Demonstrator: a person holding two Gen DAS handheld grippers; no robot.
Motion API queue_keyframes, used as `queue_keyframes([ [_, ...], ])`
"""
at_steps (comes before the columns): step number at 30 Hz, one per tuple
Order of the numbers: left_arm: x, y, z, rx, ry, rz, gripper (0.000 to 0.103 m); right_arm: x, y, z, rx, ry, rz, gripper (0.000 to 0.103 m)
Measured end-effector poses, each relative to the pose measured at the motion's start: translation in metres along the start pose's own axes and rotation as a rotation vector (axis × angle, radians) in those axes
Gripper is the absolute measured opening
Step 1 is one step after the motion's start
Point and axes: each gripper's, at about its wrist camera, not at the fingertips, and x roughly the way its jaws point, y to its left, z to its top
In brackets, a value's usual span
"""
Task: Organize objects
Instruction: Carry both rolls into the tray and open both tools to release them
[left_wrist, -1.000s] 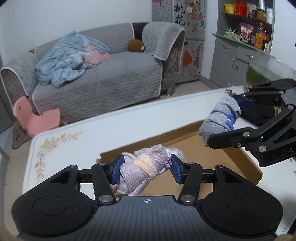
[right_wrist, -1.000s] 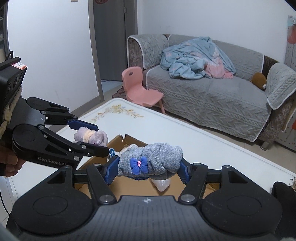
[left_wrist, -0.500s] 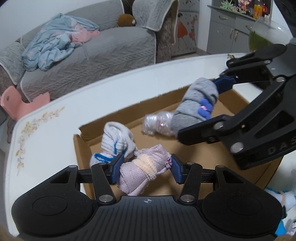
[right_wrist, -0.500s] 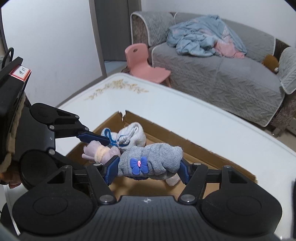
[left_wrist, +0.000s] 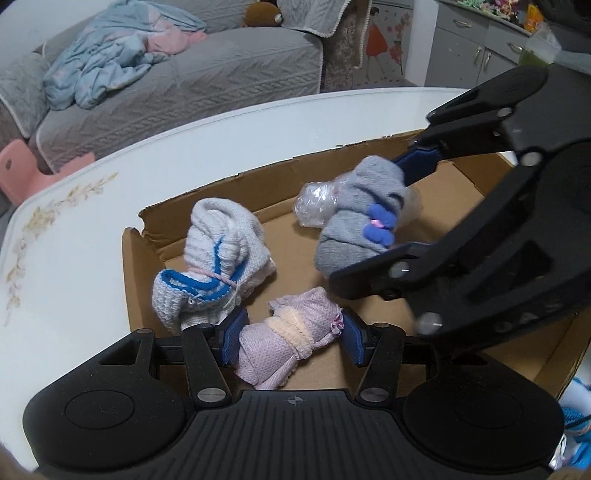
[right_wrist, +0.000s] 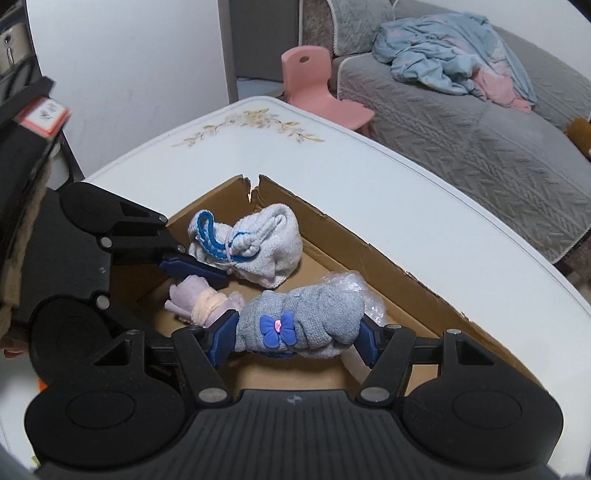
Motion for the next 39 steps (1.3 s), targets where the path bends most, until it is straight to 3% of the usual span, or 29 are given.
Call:
queue_keyframes([
  [11, -0.001, -0.004, 0.002, -0.012, -0.007, 0.016, 0.063, 0.009, -0.002, 0.005, -0.033, 0.06, 0.008, 0.062],
  [16, 0.0, -0.005, 0.003, -0.006, -0.003, 0.018, 0.071, 0.003, 0.0, 0.004, -0.032, 0.05, 0.004, 0.064],
  [24, 0.001, -0.005, 0.006, -0.004, 0.007, 0.024, 0.075, 0.001, -0.001, 0.006, -0.035, 0.051, 0.001, 0.064],
  [39, -0.015, -0.002, 0.008, -0.022, 0.009, 0.016, 0.095, -0.016, 0.002, 0.009, -0.029, 0.043, -0.022, 0.074],
])
